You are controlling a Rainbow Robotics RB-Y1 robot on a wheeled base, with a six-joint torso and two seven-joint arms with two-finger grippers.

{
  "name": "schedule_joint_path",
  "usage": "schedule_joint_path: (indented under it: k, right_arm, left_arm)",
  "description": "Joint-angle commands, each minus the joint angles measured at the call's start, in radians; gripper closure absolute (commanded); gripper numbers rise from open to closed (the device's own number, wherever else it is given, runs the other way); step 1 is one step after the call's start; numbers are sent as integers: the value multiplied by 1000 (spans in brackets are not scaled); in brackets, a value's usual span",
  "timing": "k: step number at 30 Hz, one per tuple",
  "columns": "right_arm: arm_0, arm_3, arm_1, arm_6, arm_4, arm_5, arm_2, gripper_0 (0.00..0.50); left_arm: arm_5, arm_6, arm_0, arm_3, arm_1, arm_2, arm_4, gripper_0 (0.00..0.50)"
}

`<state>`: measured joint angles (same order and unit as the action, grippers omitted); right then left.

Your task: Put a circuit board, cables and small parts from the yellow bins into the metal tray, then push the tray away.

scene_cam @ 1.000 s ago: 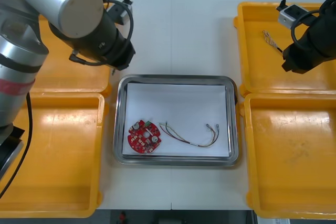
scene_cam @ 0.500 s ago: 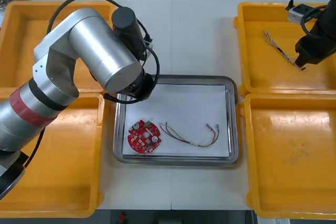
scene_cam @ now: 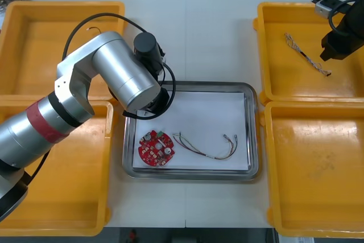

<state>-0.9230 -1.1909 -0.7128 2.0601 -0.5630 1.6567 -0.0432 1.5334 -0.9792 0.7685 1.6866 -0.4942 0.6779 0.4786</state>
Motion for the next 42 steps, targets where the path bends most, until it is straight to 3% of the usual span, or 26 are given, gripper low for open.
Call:
schedule_joint_path:
  k: [1, 3, 5, 6, 7, 9, 10, 25, 36, 42]
  right_arm:
    - [-71, 76, -8, 31, 8, -74, 25, 0]
    - [-89, 122, 3, 37, 6, -100, 25, 0]
    - [-109, 162, 10, 41, 8, -129, 25, 0]
    - [-122, 186, 16, 41, 9, -146, 26, 0]
    - [-132, 212, 23, 45, 11, -164, 25, 0]
    - [-145, 241, 30, 46, 12, -187, 25, 0]
    - [-152, 261, 35, 48, 11, -201, 25, 0]
    - [-160, 439, 82, 57, -18, -403, 26, 0]
    - [-160, 527, 108, 46, -89, -472, 26, 0]
    - [-160, 559, 113, 52, -89, -488, 2, 0]
  left_arm:
    - [-29, 43, -12, -2, 23, 32, -14, 498]
    - [-38, 50, -12, -7, 23, 37, -17, 495]
    - [-39, 54, -12, -8, 22, 37, -18, 455]
    - [-39, 57, -12, -8, 22, 37, -17, 380]
    - [-41, 59, -12, -8, 23, 37, -17, 183]
    - [-42, 63, -12, -7, 22, 37, -17, 38]
    - [-42, 66, -12, -7, 22, 37, -17, 0]
    - [-19, 86, -11, 44, 22, 17, -15, 0]
    - [146, 34, -11, 212, 22, -126, 3, 0]
    - [183, -72, -9, 254, -1, -258, 83, 0]
